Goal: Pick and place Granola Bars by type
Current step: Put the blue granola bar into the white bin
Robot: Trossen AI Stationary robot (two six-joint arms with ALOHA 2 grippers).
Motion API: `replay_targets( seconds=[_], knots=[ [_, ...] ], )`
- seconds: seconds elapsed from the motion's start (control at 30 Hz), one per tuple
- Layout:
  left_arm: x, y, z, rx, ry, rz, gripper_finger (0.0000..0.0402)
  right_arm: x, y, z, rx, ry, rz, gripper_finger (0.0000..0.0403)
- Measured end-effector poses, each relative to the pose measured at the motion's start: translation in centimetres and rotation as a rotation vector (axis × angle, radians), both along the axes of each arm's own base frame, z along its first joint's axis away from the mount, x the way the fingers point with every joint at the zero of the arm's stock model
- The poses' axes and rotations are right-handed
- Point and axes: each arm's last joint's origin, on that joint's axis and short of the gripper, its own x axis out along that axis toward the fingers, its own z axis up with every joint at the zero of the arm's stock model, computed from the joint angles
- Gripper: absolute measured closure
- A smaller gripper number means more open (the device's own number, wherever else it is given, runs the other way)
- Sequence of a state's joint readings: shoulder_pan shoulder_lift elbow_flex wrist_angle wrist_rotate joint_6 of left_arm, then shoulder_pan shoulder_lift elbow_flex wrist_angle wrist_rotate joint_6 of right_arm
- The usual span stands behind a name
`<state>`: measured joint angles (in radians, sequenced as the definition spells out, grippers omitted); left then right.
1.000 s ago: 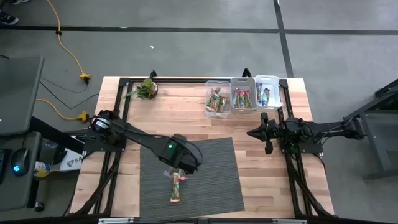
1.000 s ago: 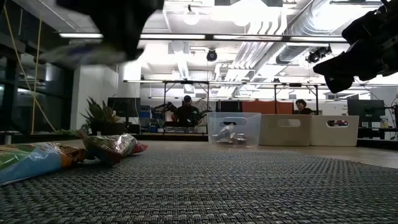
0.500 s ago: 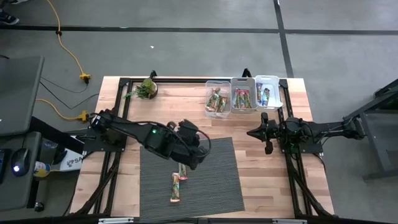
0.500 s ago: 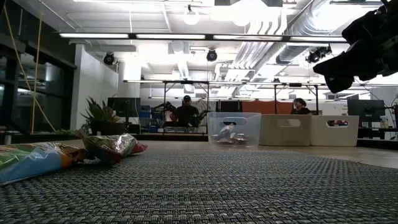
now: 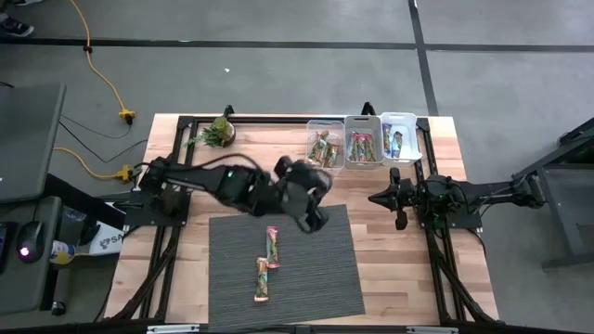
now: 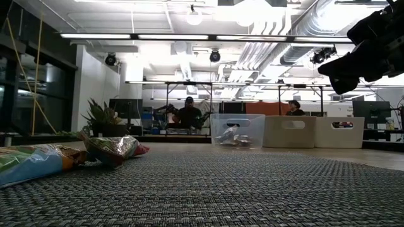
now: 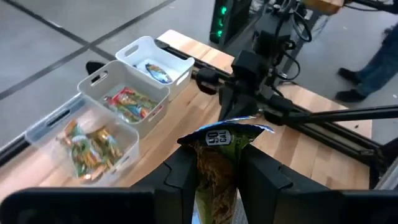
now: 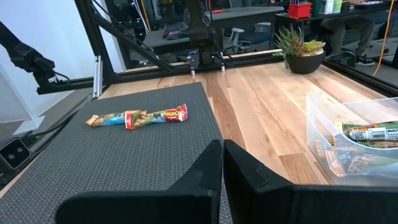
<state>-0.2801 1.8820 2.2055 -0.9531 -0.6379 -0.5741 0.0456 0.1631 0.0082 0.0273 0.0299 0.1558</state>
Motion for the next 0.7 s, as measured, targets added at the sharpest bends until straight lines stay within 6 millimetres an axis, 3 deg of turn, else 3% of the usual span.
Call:
replay_targets(
  seconds=[0.33,0.57,0.7],
  knots=[
    [2.5,8.4,1.7,-0.021,-0.127,-0.200,0.0307,0.0,0.0,0.0,0.000,0.000,0.000,0.0402],
    [3.0,15.1,2.2,-0.040,-0.251,-0.272,0.0307,0.0,0.0,0.0,0.000,0.000,0.000,0.0402],
    [3.1,17.9,2.0,-0.052,-0.289,-0.287,0.0307,0.0,0.0,0.0,0.000,0.000,0.000,0.0402]
  ],
)
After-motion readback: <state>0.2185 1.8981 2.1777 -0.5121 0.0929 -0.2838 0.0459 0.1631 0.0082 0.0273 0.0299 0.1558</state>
